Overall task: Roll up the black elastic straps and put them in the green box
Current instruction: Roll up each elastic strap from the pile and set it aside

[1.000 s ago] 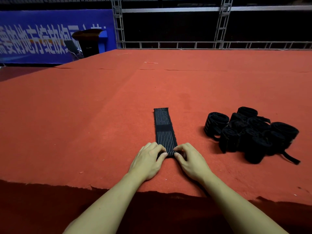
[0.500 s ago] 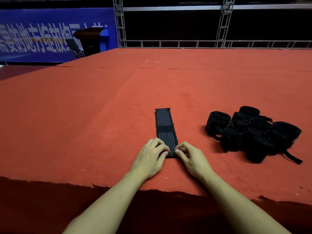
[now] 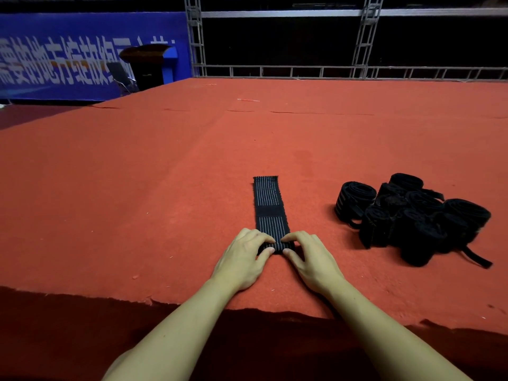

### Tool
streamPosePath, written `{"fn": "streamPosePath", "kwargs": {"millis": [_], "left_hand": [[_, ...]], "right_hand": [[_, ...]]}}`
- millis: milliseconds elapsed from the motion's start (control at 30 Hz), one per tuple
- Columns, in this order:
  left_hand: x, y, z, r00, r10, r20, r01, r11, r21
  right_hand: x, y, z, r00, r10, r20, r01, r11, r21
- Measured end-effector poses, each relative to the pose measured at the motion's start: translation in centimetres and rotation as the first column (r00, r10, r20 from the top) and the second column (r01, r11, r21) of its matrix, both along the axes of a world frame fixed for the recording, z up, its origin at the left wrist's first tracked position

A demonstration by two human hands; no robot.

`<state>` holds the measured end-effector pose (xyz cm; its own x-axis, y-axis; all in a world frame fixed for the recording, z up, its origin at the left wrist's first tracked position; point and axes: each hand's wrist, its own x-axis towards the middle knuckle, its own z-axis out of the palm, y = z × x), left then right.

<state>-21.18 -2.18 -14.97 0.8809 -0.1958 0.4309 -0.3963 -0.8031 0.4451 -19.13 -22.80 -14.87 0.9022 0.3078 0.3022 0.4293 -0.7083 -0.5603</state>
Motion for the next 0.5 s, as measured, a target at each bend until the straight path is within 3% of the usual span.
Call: {"fn": "streamPosePath", "kwargs": {"millis": [300, 500], "left_hand": [[-0.64, -0.33, 0.61, 0.998, -0.022, -0.052, 0.016, 0.994, -0.109], [-0.53, -0.26, 0.66, 0.999, -0.001, -0.046, -0.003, 0.996, -0.087]], "right_hand": [[0.15, -0.02, -0.02, 1.0, -0.008, -0.016, 0.009, 0.999, 0.047], [0.24, 0.0, -0.05, 1.0, -0.022, -0.02, 0.023, 0.998, 0.056]]}}
